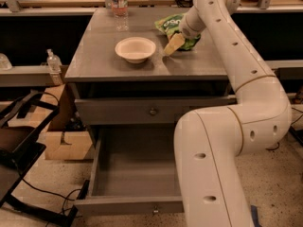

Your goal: Place green rice chip bag into middle drawer

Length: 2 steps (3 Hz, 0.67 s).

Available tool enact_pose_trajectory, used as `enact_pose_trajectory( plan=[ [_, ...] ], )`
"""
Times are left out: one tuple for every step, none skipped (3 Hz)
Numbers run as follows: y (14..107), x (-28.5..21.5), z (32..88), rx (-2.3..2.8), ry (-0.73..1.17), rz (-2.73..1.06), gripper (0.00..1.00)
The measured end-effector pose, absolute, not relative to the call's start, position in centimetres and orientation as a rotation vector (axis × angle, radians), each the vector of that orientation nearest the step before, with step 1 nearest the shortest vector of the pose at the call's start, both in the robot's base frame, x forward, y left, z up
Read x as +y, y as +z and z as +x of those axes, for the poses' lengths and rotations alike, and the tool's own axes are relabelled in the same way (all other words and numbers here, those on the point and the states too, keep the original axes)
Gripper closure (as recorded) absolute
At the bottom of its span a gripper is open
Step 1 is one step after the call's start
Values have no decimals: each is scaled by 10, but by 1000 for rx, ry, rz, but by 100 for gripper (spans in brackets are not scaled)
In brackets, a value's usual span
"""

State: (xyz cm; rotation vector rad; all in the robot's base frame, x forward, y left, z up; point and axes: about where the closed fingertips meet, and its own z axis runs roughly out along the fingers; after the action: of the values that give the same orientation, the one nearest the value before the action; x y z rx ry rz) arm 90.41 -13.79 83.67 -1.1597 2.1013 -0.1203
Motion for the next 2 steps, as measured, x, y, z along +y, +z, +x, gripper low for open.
enact_pose_trajectory(
  plan=[
    [843,-138,904,2101,-120,-1160,38],
    [846,-137,902,2101,-120,-1160,61]
  ],
)
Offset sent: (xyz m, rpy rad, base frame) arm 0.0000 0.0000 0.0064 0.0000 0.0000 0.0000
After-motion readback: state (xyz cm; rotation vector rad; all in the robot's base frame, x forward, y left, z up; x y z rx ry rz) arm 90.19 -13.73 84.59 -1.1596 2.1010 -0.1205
